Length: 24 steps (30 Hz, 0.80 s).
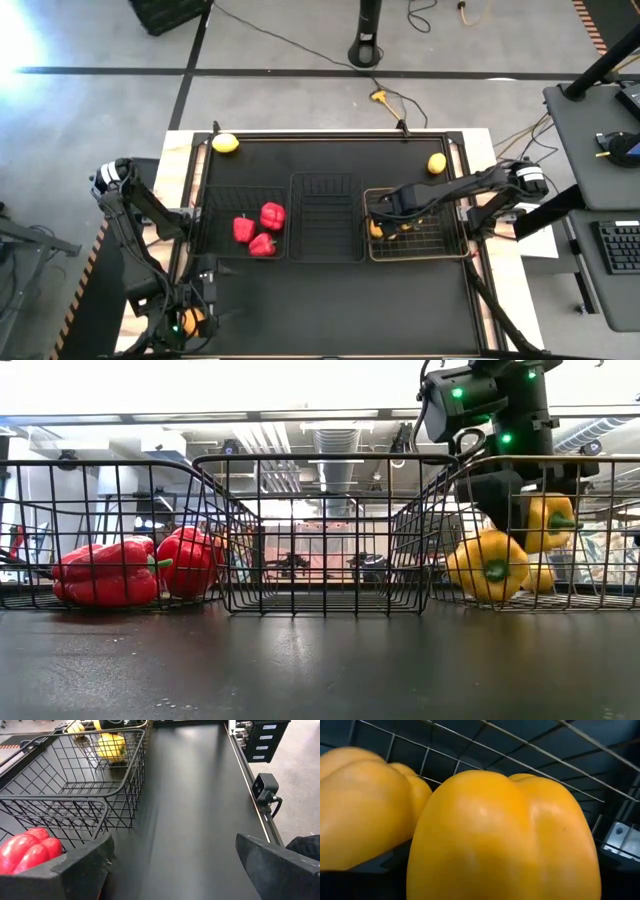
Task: Sort produce into baskets
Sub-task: Put the yellow bell pepper into the gold wire basket, then put the right lemon into the right black wire basket
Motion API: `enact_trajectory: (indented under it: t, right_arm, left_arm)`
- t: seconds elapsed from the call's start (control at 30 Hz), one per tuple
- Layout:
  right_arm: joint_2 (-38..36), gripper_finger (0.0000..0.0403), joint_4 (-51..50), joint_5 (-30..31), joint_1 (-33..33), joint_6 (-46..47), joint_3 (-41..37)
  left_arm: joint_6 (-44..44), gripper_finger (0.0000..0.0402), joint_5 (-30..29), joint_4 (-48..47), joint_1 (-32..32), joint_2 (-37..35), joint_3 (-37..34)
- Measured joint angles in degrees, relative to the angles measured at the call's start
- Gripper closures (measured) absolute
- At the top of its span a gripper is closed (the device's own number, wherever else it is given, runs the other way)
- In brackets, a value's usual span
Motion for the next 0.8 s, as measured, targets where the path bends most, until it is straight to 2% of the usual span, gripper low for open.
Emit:
enact_trajectory:
  t: [0.2, 0.5, 0.63, 0.8]
  right_arm:
    - [0.0, 0.0041, 2.6, -3.9, -0.2, -0.2, -2.4]
    - [0.0, 0.0017, 0.8, -4.1, -0.3, 2.6, -1.5]
    - [-0.1, 0.0017, -5.3, -5.3, -0.5, 4.3, 3.2]
    - [-0.1, 0.0017, -15.8, -4.5, -0.5, 3.8, 14.5]
  left_arm:
    - [0.0, 0.0004, 0.0, 0.2, 0.0, 0.0, 0.0]
    - [0.2, 0.0004, 0.0, 0.2, 0.0, 0.0, 0.0]
    - [0.2, 0.0004, 0.0, 0.2, 0.0, 0.0, 0.0]
    - [1.2, 0.0004, -0.1, 0.2, 0.0, 0.0, 0.0]
